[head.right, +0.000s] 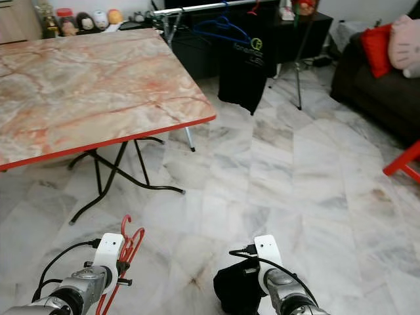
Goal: Hang hanger
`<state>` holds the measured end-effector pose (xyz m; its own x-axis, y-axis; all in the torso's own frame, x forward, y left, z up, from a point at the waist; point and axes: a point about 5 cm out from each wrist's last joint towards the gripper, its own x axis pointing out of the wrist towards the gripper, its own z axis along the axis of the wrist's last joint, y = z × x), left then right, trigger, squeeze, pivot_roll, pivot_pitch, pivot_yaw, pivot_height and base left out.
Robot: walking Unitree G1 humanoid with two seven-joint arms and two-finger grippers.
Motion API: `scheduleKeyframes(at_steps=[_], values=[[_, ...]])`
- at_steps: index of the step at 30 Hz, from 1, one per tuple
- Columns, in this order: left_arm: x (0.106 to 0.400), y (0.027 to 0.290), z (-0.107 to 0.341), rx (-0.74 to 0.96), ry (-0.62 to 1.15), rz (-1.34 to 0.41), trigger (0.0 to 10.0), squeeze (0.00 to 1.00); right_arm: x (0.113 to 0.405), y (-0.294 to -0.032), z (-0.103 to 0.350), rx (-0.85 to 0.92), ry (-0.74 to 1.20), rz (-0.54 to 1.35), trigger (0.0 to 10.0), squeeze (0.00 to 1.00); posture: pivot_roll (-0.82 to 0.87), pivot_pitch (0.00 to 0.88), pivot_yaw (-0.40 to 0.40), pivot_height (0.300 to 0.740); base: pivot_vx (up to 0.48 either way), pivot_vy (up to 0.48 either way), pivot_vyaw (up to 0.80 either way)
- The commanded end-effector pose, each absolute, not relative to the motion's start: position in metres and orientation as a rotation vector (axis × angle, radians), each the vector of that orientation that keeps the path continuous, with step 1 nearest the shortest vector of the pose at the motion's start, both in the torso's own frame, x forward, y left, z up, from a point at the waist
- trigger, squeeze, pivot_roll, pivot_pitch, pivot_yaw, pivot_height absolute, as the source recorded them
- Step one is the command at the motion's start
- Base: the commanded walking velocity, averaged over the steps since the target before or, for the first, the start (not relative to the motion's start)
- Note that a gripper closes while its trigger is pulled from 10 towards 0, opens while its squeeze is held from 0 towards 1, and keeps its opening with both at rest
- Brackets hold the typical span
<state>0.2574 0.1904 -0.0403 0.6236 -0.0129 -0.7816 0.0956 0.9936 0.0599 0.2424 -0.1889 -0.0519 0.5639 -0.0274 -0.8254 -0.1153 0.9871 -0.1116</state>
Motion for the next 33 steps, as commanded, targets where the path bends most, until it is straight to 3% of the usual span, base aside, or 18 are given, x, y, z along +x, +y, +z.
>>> scheduleKeyframes(at_steps=[1,7,15,29,33], values=[[0.2585,0.1896,-0.0396,0.115,0.902,-0.082,10.0,0.0,0.2472,-0.192,-0.048,-0.164,0.944,0.039,10.0,0.0,-0.07,0.0,-0.037,0.74,0.266,0.0,0.0],[0.2585,0.1895,-0.0396,0.121,0.907,-0.086,10.0,0.0,0.2481,-0.1917,-0.0473,-0.115,0.908,0.004,10.0,0.0,-0.07,0.0,-0.037,0.74,0.314,0.0,0.0],[0.259,0.1896,-0.0392,0.119,0.905,-0.087,10.0,0.0,0.2482,-0.194,-0.0471,-0.185,0.933,0.002,10.0,0.0,-0.07,0.0,-0.035,0.74,0.347,0.0,0.0],[0.2595,0.189,-0.0389,0.118,0.905,-0.09,10.0,0.0,0.2482,-0.1946,-0.0471,-0.187,0.937,-0.005,10.0,0.0,-0.07,0.0,-0.035,0.74,0.348,0.0,0.7],[0.2595,0.1891,-0.039,0.125,0.905,-0.087,10.0,0.0,0.2474,-0.1949,-0.0477,-0.167,0.94,-0.022,10.0,0.0,-0.07,0.0,-0.036,0.74,0.18,0.0,0.0]])
